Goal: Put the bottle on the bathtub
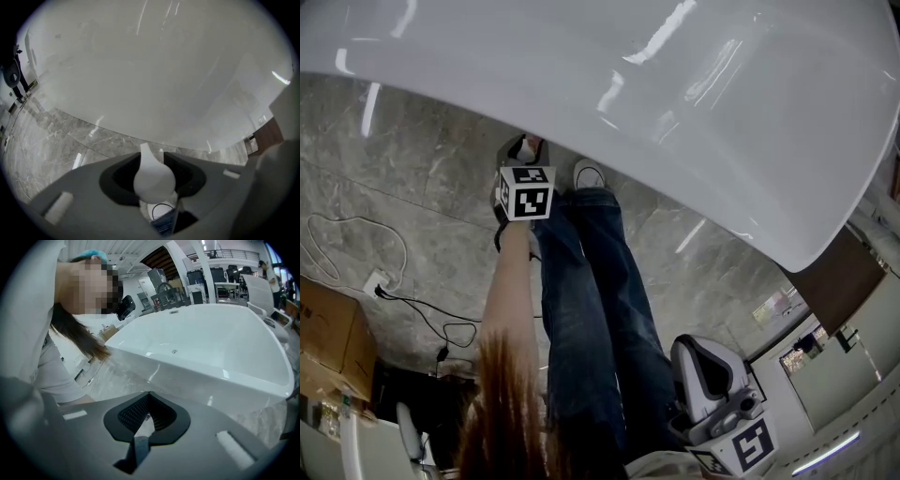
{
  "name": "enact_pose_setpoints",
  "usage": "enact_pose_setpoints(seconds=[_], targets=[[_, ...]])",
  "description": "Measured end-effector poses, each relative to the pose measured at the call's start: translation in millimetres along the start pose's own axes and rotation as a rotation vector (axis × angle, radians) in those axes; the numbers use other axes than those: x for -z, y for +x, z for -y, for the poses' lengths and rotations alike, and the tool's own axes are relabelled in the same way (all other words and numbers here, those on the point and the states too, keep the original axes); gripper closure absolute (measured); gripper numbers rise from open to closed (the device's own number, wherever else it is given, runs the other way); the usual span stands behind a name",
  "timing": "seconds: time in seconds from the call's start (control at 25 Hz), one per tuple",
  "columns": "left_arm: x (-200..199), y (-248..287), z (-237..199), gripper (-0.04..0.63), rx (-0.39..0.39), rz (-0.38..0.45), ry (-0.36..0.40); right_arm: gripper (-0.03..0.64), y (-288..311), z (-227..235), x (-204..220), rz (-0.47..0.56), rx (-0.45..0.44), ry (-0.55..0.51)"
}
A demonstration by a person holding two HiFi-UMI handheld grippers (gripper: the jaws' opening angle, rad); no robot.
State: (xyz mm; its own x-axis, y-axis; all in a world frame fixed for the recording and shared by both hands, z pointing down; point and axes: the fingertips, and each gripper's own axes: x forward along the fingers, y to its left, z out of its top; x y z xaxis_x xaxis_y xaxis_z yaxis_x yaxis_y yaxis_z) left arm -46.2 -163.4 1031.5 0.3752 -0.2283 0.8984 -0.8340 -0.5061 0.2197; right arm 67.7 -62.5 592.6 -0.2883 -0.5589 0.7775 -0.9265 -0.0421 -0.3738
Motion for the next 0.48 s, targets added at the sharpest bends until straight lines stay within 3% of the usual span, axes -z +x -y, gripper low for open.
enact_pose_setpoints(seconds=[0.2,0.48], targets=[[0.6,2.0,12.4,0.403,0.048,-0.028,-0.001,0.618,-2.0,0.5,-4.3,0.018,0.008,-0.008],[4.5,-4.4,9.6,0.357,0.042,-0.078,-0.044,0.618,-8.3,-2.1,-8.2,0.034,0.004,-0.005]])
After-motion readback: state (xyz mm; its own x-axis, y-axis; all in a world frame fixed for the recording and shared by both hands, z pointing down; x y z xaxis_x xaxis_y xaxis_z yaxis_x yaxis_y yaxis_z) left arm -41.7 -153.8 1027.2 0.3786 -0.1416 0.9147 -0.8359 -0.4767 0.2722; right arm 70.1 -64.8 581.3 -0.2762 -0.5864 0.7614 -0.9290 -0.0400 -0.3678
